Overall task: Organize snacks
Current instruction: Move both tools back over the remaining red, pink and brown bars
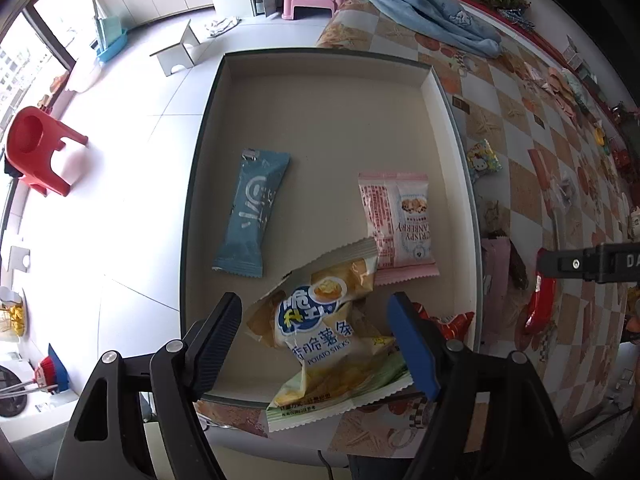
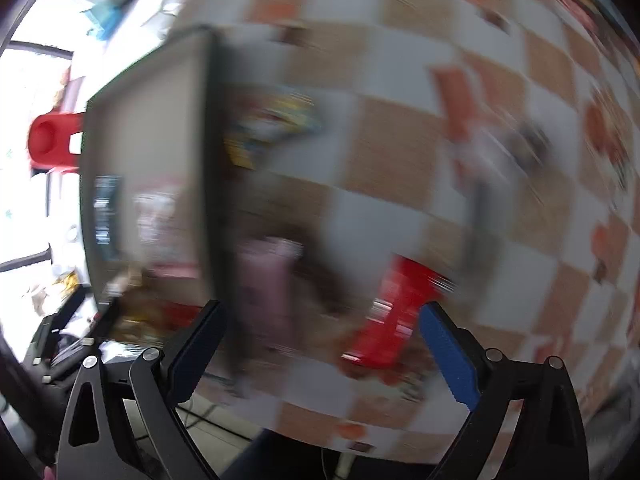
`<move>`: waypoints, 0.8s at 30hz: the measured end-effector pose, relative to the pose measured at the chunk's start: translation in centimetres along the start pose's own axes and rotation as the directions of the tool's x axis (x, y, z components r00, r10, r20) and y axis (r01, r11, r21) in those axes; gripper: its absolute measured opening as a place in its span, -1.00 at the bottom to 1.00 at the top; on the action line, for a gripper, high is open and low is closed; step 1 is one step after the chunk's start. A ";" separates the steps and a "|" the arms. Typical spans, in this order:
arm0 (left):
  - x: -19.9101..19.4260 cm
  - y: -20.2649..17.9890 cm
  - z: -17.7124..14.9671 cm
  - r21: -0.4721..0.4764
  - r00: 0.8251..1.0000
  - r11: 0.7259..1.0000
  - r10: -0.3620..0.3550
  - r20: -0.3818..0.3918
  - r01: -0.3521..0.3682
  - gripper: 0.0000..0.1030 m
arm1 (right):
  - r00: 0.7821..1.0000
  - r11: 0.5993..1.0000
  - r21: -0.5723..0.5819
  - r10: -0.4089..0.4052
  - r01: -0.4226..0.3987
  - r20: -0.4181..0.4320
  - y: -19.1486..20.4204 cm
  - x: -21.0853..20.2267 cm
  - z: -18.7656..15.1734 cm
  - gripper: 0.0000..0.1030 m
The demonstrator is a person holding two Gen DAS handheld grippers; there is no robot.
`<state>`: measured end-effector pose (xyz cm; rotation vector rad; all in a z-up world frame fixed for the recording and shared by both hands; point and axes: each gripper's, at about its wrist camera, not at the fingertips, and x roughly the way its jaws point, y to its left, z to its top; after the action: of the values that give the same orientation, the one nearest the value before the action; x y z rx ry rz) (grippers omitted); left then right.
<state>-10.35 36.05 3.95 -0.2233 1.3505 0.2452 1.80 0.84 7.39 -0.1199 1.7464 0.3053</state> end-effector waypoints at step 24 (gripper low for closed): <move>-0.3 -2.3 -1.2 0.051 0.999 0.999 0.017 -0.040 -0.015 0.53 | 1.000 0.997 0.077 -0.001 0.003 -0.031 3.8 5.0 0.4 0.89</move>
<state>-10.82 33.49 4.01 -0.1761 1.3971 0.2206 0.21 4.99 2.93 -0.0710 1.7863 0.2353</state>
